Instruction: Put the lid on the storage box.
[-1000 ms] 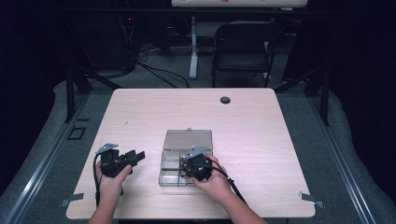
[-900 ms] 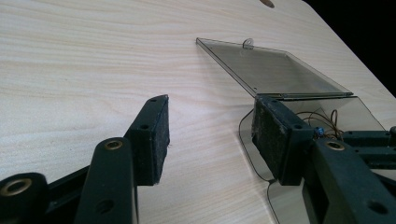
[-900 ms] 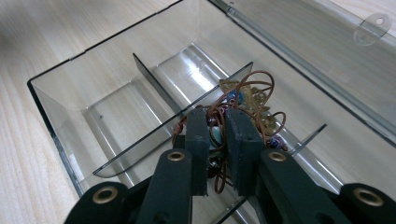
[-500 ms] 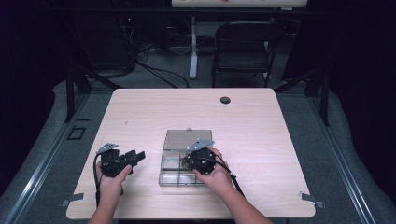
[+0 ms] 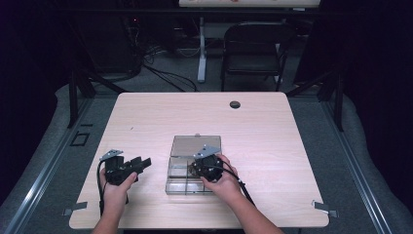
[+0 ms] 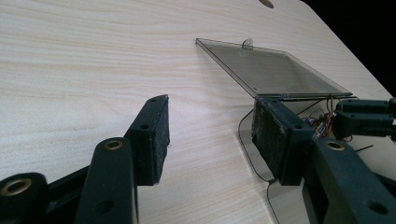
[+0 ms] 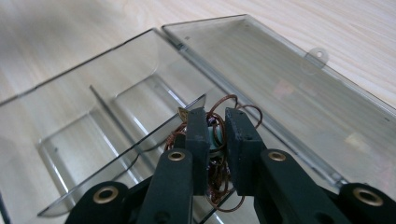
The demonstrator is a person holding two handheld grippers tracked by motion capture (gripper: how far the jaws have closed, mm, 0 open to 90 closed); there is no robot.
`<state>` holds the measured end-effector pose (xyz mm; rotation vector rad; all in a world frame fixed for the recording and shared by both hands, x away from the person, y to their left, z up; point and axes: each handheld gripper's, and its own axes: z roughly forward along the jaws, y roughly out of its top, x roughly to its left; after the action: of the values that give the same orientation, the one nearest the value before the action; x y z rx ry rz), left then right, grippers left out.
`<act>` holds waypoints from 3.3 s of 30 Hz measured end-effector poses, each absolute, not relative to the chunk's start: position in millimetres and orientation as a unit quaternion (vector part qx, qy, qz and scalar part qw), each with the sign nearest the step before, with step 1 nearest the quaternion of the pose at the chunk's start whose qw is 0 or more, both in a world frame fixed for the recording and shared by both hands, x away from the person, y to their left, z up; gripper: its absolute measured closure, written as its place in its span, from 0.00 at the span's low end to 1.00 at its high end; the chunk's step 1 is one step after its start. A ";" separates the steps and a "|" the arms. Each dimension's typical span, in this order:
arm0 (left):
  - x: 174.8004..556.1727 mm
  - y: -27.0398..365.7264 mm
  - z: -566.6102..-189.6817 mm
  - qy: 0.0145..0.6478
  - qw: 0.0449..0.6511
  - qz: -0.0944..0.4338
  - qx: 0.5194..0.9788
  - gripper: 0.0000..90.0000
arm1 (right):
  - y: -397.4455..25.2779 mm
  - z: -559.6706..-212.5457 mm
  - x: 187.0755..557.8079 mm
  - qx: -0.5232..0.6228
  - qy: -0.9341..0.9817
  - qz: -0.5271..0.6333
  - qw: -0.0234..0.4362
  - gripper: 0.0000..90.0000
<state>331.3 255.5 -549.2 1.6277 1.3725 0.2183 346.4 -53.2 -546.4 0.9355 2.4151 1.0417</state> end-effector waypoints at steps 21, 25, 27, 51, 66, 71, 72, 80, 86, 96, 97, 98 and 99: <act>330.5 256.6 -548.2 0.561 0.481 0.092 0.668 0.52 | -58.1 -544.1 337.7 0.333 0.854 0.380 0.124 0.78; 331.2 255.1 -547.9 0.560 0.478 0.095 0.670 0.53 | -63.7 -537.1 335.5 0.339 0.843 0.400 0.122 0.76; 332.0 254.3 -547.2 0.557 0.475 0.097 0.674 0.54 | -67.9 -532.6 334.9 0.341 0.840 0.404 0.123 0.76; 343.3 240.0 -546.8 0.544 0.471 0.097 0.687 0.57 | -84.1 -524.0 334.4 0.363 0.822 0.435 0.058 0.54; 342.1 239.1 -547.0 0.547 0.472 0.099 0.684 0.57 | -99.0 -510.6 336.8 0.374 0.814 0.432 0.104 0.61; 341.9 239.1 -547.5 0.547 0.471 0.099 0.685 0.57 | -98.1 -511.9 337.9 0.375 0.819 0.421 0.108 0.62; 341.7 239.1 -547.4 0.546 0.470 0.099 0.686 0.57 | -98.0 -511.9 338.0 0.375 0.820 0.419 0.109 0.62; 341.9 236.1 -548.1 0.547 0.472 0.097 0.684 0.59 | -100.4 -513.1 342.3 0.389 0.814 0.416 0.114 0.65; 345.5 232.0 -548.8 0.541 0.471 0.098 0.690 0.59 | -107.0 -514.0 348.4 0.402 0.813 0.408 0.106 0.66; 358.8 231.8 -546.4 0.552 0.466 0.090 0.686 0.55 | -121.9 -511.5 361.5 0.423 0.801 0.410 0.106 0.64; 360.0 232.5 -545.9 0.554 0.467 0.087 0.684 0.55 | -123.3 -511.6 362.8 0.429 0.795 0.416 0.105 0.63; 361.5 232.5 -545.9 0.556 0.467 0.086 0.682 0.54 | -125.4 -511.0 364.2 0.433 0.792 0.417 0.104 0.63; 363.1 232.7 -545.6 0.554 0.466 0.087 0.684 0.54 | -127.2 -510.8 365.9 0.436 0.789 0.419 0.106 0.63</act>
<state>363.1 232.7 -545.6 1.6795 1.3606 0.2144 365.9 -127.2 -510.8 1.2838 2.3244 1.2351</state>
